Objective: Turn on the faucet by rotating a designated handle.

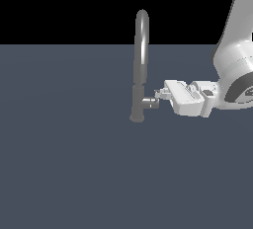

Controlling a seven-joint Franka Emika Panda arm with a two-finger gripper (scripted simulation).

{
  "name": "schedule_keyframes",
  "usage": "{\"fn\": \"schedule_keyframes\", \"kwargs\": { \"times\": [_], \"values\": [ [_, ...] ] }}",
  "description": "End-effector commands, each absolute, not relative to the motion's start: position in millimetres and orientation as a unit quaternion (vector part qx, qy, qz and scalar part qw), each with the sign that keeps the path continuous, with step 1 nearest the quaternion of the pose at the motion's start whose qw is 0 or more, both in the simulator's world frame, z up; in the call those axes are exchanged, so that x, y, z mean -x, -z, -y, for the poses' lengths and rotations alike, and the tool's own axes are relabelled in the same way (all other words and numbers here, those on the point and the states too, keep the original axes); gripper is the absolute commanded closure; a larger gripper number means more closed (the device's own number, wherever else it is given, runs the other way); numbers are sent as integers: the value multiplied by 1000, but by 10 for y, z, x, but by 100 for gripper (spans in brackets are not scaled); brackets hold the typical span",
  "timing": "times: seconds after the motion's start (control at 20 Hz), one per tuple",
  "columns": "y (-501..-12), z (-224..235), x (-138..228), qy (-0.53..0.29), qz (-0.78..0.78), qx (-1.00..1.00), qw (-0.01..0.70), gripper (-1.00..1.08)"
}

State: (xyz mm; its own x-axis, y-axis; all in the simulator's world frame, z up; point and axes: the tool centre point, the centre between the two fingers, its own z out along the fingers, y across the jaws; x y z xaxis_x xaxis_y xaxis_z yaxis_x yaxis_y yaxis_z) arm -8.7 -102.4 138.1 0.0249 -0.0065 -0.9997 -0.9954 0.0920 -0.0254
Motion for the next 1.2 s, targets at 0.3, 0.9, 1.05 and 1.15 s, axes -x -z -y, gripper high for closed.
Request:
{"fn": "schedule_keyframes", "kwargs": {
  "times": [0.3,0.9,1.05,1.15],
  "values": [
    [-1013,1002,333,-476,-520,479,523,108],
    [-878,1011,230,-469,-511,488,531,108],
    [-742,1012,215,-471,-513,485,528,108],
    [-653,1013,206,-472,-515,484,527,108]
  ]
}}
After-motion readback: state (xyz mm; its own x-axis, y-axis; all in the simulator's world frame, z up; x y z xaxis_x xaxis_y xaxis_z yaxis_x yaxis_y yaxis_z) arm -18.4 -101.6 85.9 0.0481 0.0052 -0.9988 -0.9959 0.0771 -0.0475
